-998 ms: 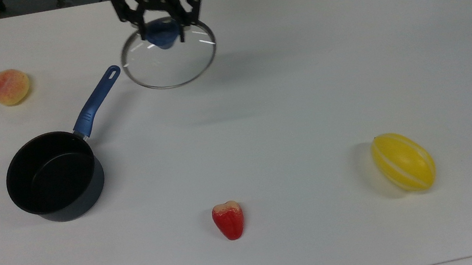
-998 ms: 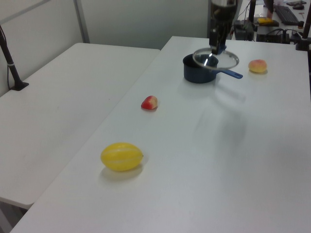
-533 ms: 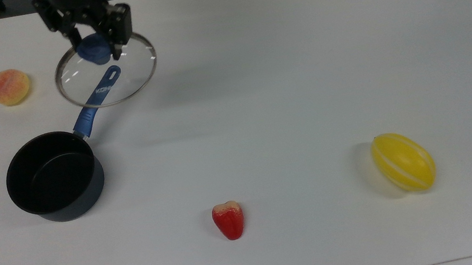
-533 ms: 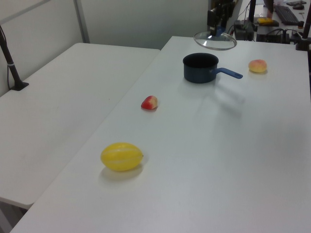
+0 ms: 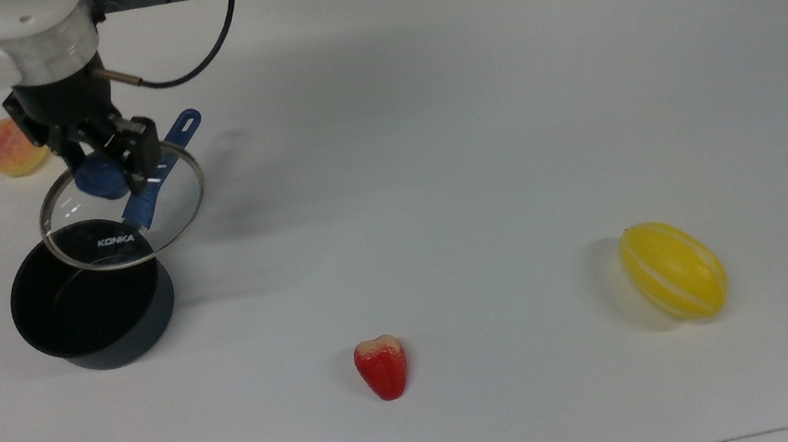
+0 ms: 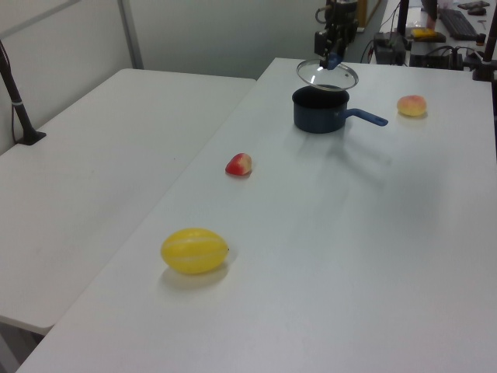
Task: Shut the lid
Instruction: 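Lift the glass lid and carry it over the black saucepan, then lower the lid onto the saucepan rim and open the gripper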
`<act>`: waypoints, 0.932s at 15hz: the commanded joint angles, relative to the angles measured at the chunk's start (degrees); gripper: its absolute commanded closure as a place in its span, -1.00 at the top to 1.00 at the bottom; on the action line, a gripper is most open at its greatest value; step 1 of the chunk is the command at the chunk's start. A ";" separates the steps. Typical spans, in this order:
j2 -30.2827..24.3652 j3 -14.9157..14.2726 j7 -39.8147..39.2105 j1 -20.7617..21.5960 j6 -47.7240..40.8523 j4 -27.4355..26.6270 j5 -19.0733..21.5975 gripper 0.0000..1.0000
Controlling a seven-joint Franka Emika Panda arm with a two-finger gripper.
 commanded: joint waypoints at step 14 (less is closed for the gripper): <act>8.16 -4.66 -0.42 0.08 13.62 2.07 -3.11 -1.00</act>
